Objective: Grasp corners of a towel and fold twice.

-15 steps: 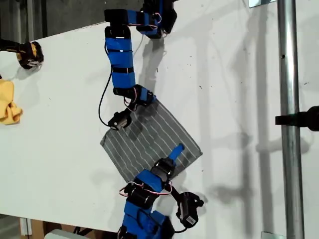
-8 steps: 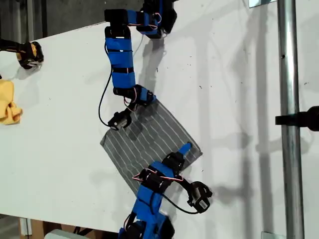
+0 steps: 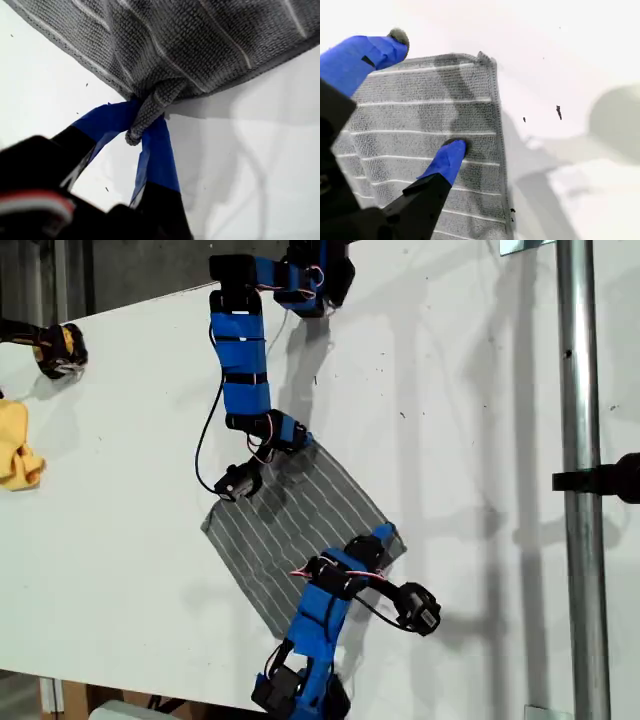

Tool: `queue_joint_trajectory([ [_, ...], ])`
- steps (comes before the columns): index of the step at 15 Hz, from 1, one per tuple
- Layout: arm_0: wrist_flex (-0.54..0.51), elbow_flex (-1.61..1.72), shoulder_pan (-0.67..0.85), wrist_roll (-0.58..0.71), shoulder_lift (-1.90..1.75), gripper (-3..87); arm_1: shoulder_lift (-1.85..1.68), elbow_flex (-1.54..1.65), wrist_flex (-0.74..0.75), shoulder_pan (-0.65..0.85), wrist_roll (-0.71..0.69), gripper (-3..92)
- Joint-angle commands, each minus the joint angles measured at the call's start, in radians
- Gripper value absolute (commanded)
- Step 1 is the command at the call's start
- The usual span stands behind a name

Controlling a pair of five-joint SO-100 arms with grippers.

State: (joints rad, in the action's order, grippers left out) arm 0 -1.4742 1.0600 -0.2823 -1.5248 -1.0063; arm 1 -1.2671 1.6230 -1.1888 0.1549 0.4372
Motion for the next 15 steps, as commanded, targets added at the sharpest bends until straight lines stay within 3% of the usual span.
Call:
queue_joint_trajectory([
  [1,0.017,-0.049,-0.020,-0.028,-0.003,32.4,-0.080,-0.009,-0.005,-0.018,0.006,-0.2],
  [10,0.106,-0.040,-0.025,-0.143,0.107,22.9,-0.087,0.003,-0.002,-0.020,0.005,-0.2],
  [11,0.124,-0.040,-0.025,-0.147,0.115,18.6,-0.091,0.009,0.000,-0.020,0.005,-0.2],
  [13,0.156,-0.041,-0.025,-0.132,0.123,1.9,-0.095,0.023,0.008,-0.020,0.005,-0.2],
  [15,0.156,-0.041,-0.023,-0.133,0.123,-2.4,-0.103,0.034,0.012,-0.020,0.005,-0.2],
])
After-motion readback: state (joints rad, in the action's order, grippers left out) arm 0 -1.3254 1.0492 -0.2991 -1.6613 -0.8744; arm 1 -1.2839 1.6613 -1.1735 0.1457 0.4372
